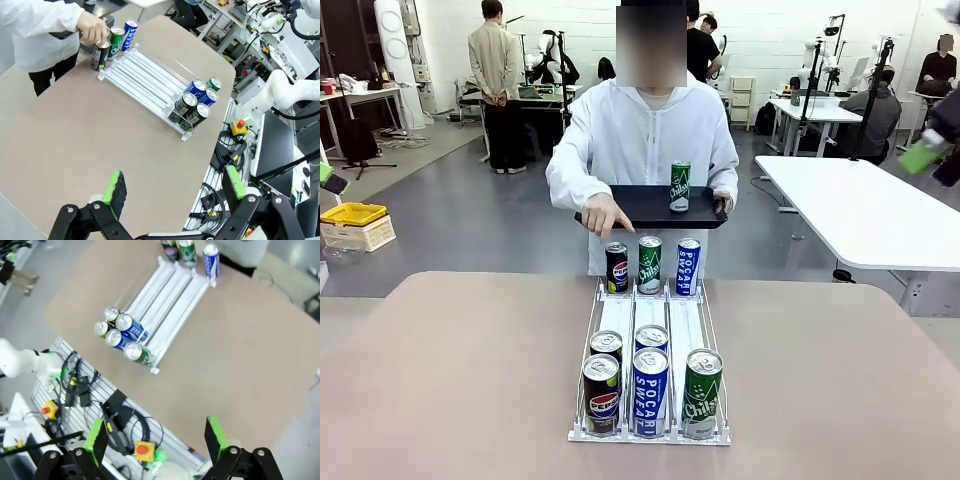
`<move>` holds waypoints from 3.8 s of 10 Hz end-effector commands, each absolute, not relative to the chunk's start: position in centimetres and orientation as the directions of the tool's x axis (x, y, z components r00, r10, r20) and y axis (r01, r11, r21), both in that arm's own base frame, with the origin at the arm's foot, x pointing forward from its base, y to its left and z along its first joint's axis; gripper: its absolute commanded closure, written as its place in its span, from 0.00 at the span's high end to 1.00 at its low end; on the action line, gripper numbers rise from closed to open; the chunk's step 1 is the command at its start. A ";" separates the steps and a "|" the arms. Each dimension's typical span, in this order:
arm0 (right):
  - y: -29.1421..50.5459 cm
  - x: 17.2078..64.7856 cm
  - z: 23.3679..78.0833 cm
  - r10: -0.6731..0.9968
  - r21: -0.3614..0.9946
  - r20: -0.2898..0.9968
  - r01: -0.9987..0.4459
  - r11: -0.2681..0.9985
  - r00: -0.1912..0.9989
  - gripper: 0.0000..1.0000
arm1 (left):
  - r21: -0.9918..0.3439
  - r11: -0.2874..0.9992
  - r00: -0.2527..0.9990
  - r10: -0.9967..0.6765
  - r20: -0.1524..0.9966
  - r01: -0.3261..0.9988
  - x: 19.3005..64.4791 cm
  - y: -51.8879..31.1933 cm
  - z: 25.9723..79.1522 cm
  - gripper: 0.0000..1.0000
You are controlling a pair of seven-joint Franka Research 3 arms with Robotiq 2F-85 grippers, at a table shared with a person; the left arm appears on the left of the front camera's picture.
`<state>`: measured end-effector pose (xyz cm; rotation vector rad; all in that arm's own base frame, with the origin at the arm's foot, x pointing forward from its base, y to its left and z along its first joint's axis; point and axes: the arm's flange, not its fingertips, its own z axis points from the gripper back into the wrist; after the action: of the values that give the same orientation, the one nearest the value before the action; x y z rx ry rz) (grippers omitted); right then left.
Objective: Retrieve and hand over the desired beverage to the person.
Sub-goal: Pick up another can of the same type that the person held from the Automatic Can Dispenser.
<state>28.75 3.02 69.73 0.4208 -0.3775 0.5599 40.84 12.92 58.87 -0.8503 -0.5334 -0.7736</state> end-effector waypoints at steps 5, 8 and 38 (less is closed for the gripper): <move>-1.1 25.0 68.3 0.301 0.278 0.689 -0.624 0.731 0.660 1.00 | -0.465 0.416 0.613 -0.378 0.693 0.782 40.8 12.9 59.2 1.00; -2.9 24.7 67.4 0.269 0.325 0.688 -0.618 0.716 0.674 1.00 | -0.465 0.416 0.613 -0.378 0.693 0.782 40.8 12.9 59.2 1.00; -3.0 24.2 68.5 0.271 0.310 0.678 -0.601 0.737 0.683 1.00 | -0.465 0.416 0.613 -0.378 0.693 0.782 40.8 12.9 59.2 1.00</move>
<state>24.30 -3.18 68.60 0.5482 -0.6484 0.5111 40.84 12.91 58.88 -0.8502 -0.5334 -0.7739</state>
